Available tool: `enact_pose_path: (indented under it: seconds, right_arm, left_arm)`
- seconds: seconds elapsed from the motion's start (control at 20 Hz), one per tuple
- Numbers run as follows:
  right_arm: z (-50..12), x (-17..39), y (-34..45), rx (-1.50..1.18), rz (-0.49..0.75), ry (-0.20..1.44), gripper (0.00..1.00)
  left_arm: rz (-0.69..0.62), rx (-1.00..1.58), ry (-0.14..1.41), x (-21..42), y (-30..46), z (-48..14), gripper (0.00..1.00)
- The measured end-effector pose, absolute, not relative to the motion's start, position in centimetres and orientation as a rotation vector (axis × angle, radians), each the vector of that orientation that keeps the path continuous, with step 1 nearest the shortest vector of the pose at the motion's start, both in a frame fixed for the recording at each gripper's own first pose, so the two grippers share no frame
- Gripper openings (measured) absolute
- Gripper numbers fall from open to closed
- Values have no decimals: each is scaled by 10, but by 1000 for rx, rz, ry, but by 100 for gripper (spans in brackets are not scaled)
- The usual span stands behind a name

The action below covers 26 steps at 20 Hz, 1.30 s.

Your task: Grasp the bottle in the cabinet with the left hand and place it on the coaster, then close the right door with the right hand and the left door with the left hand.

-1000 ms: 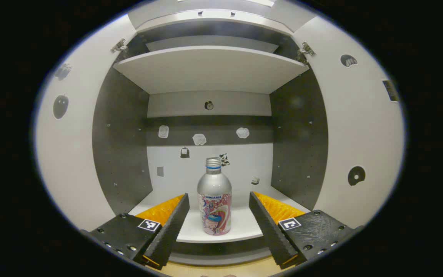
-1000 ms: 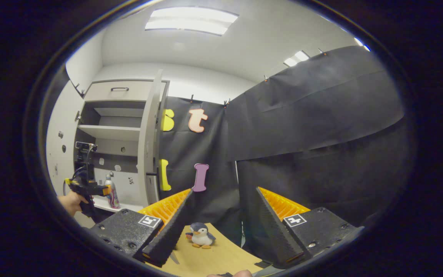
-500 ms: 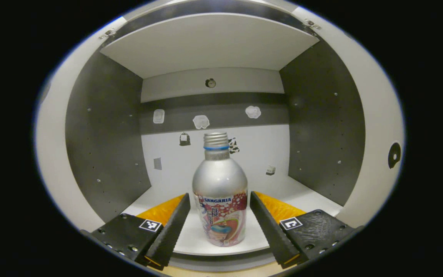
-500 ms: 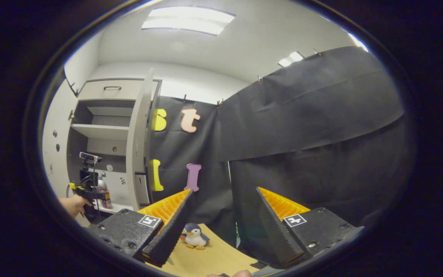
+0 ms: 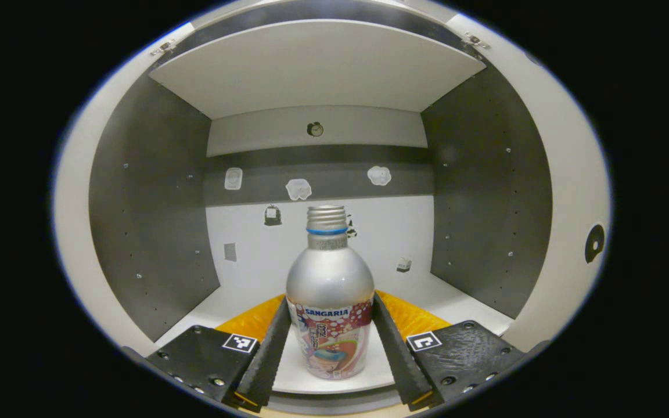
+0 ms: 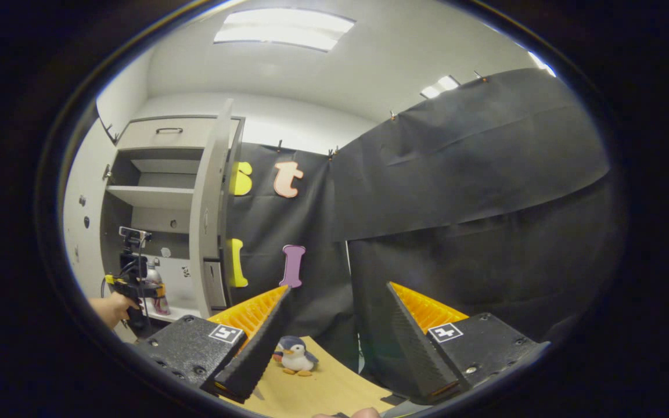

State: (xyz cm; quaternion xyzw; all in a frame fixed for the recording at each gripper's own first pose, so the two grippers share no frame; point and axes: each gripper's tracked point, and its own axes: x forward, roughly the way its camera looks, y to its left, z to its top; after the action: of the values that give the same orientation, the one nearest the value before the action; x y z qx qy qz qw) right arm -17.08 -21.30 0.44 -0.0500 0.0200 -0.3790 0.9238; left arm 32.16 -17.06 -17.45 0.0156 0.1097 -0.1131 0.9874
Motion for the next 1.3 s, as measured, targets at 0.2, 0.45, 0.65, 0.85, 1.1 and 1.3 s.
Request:
enact_pose_path:
  seconds: [0.2, 0.45, 0.65, 0.85, 1.1, 1.3]
  right_arm:
    - [-1, -160, -209, -79, -749, 53, 100]
    - [-11, -148, -203, -56, -683, 77, 100]
    - [-21, -141, -200, -41, -635, 103, 100]
    - [-28, -133, -198, -40, -593, 136, 100]
    - [-34, -119, -195, -26, -540, 148, 100]
    - [-54, -105, -184, 9, -478, 180, 100]
  left_arm:
    - [-240, 14, 195, 305, -167, -159, 78]
    - [-250, 12, 163, 270, -163, -144, 78]
    - [-249, 36, 140, 237, -159, -142, 78]
    - [-232, 50, 134, 206, -154, -152, 78]
    - [-225, 46, 138, 174, -147, -166, 78]
    - [-238, 50, 158, 145, -143, -188, 78]
